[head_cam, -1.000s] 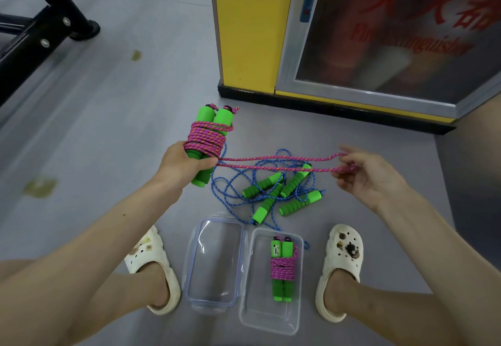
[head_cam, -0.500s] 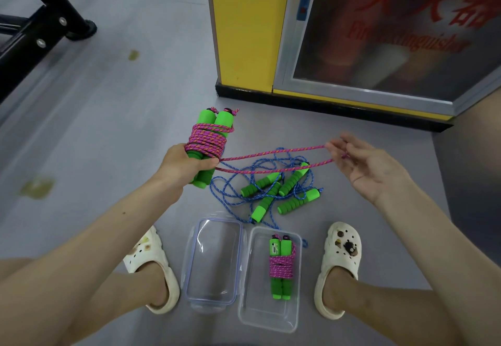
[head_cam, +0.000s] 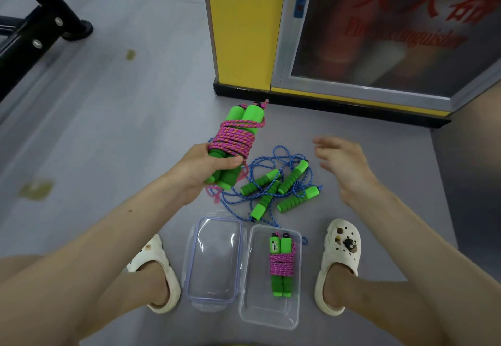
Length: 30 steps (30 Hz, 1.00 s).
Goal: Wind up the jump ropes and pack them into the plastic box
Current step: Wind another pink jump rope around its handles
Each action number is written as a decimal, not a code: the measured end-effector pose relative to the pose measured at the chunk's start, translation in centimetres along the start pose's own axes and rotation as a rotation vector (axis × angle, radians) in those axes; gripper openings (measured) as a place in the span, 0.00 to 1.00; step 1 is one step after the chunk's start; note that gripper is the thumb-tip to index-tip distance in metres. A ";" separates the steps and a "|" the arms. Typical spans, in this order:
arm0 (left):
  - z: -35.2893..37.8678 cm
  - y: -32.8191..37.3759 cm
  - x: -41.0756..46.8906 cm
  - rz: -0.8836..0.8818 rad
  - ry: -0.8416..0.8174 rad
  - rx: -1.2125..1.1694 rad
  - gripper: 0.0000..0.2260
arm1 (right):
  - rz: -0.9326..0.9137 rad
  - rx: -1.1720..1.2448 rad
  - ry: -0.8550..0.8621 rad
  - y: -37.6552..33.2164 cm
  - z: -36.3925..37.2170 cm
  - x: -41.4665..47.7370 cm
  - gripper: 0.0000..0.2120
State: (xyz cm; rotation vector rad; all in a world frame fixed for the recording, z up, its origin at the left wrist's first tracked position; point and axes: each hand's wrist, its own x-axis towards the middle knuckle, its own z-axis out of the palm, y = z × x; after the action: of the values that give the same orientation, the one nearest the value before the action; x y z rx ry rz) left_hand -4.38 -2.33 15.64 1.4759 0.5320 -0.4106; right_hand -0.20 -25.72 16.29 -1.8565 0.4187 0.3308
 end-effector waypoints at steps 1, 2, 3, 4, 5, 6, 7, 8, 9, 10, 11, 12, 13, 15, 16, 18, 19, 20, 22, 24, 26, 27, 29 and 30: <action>0.4 0.1 -0.1 -0.006 -0.039 -0.022 0.11 | -0.033 0.010 -0.070 0.0 0.6 -0.3 0.16; 0.9 0.3 -0.3 -0.012 -0.083 -0.046 0.12 | -0.054 0.034 -0.157 -0.1 1.1 -0.7 0.19; 1.3 0.4 -0.5 -0.015 -0.127 -0.066 0.13 | -0.065 0.069 -0.254 -0.2 1.8 -1.1 0.21; 1.7 0.5 -0.7 -0.014 -0.171 -0.080 0.14 | -0.080 0.092 -0.350 -0.4 2.4 -1.5 0.23; 2.1 0.5 -0.8 -0.005 -0.212 -0.086 0.16 | -0.098 0.080 -0.432 -0.4 2.9 -1.9 0.23; 2.4 0.5 -0.9 0.008 -0.246 -0.086 0.18 | -0.111 0.046 -0.495 -0.5 3.4 -2.1 0.21; 2.6 0.4 -1.0 0.019 -0.270 -0.080 0.19 | -0.103 0.021 -0.543 -0.4 3.7 -2.3 0.18; 2.8 0.5 -1.1 0.025 -0.285 -0.075 0.20 | -0.069 0.017 -0.583 -0.5 3.8 -2.5 0.16; 2.8 0.4 -1.1 0.027 -0.294 -0.076 0.19 | -0.026 0.024 -0.621 -0.5 3.8 -2.6 0.14; 2.8 0.5 -1.1 0.027 -0.301 -0.082 0.18 | 0.000 0.016 -0.647 -0.4 3.6 -2.7 0.12; 2.8 0.5 -1.2 0.023 -0.311 -0.095 0.16 | 0.000 -0.018 -0.660 -0.3 3.4 -2.6 0.10; 2.7 0.5 -1.2 0.013 -0.325 -0.115 0.15 | -0.016 -0.061 -0.665 -0.3 3.0 -2.5 0.08; 2.6 0.5 -1.3 0.001 -0.344 -0.134 0.15 | -0.035 -0.088 -0.667 -0.4 2.7 -2.3 0.07; 2.4 0.5 -1.4 -0.024 -0.397 -0.163 0.15 | -0.057 -0.087 -0.649 -0.7 2.1 -2.0 0.06; 2.3 0.5 -1.6 -0.036 -0.426 -0.174 0.16 | -0.063 -0.064 -0.628 -0.8 1.8 -1.9 0.06; 2.3 0.6 -1.8 -0.048 -0.462 -0.192 0.16 | -0.081 -0.017 -0.563 -1.0 1.7 -1.6 0.07; 2.3 0.6 -1.8 -0.047 -0.473 -0.206 0.16 | -0.091 -0.006 -0.527 -0.9 1.7 -1.5 0.07; 2.3 0.7 -1.9 -0.047 -0.482 -0.219 0.15 | -0.101 -0.007 -0.489 -0.9 1.8 -1.5 0.08; 2.3 0.8 -2.1 -0.046 -0.499 -0.217 0.16 | -0.120 -0.021 -0.417 -0.8 2.0 -1.5 0.10; 2.3 0.9 -2.1 -0.042 -0.491 -0.179 0.18 | -0.129 -0.016 -0.352 -0.9 2.0 -1.5 0.12; 2.3 0.7 -1.8 -0.016 -0.454 -0.077 0.22 | -0.108 -0.002 -0.309 -0.8 2.1 -1.4 0.14; 2.3 0.5 -1.6 0.008 -0.421 0.000 0.24 | -0.092 0.002 -0.298 -0.7 2.2 -1.4 0.15; 2.4 0.2 -1.3 0.056 -0.340 0.125 0.23 | -0.054 -0.005 -0.299 -0.5 2.2 -1.4 0.14; 2.4 0.0 -1.1 0.074 -0.302 0.158 0.19 | -0.031 -0.017 -0.318 -0.4 2.2 -1.4 0.12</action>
State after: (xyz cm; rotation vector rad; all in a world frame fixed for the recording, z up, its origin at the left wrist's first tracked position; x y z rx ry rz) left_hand -5.08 -4.80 16.36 1.5448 0.2075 -0.6158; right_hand -1.34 -23.34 16.53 -1.7859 0.1691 0.5990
